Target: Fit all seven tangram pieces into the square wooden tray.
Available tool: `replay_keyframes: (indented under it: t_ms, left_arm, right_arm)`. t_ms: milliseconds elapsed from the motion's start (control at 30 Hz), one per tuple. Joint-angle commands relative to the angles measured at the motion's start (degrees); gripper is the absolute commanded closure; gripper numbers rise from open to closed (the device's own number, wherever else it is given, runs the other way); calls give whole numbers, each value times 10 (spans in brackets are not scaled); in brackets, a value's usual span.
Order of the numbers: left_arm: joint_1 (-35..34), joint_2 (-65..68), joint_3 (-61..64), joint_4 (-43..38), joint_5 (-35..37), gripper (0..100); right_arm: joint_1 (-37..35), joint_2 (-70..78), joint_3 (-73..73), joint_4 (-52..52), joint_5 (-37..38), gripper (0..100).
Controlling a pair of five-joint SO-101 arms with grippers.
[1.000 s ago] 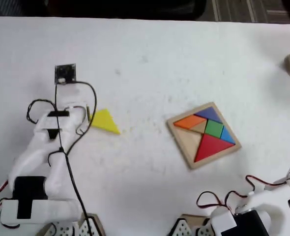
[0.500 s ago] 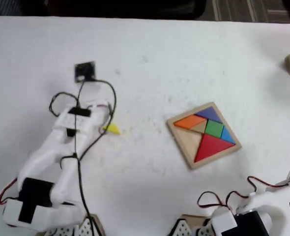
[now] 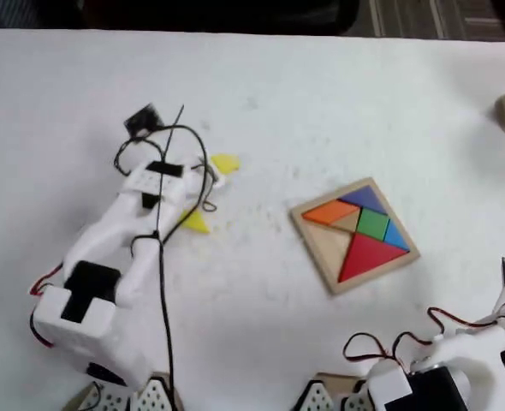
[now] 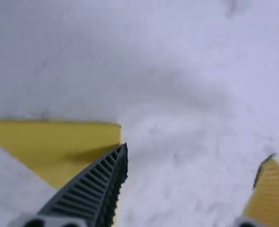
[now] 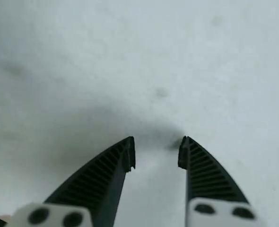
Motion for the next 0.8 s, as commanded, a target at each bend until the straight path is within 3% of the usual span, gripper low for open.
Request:
replay_keyframes:
  t_ms: [0, 200, 333, 567, 767]
  left_arm:
    - [-22, 1, -38, 41, 26, 660]
    - [-55, -6, -33, 70, -31, 990]
    - [-68, -20, -2, 90, -55, 957]
    - [-59, -100, 110, 157, -276, 976]
    - [-59, -226, 212, 171, -389, 976]
  right_arm:
    - [-6, -24, -4, 0, 6, 837]
    - [-8, -24, -4, 0, 6, 837]
    - [-4, -24, -4, 0, 6, 837]
    - [-8, -24, -5, 3, 6, 837]
    - [-8, -25, -4, 2, 6, 837]
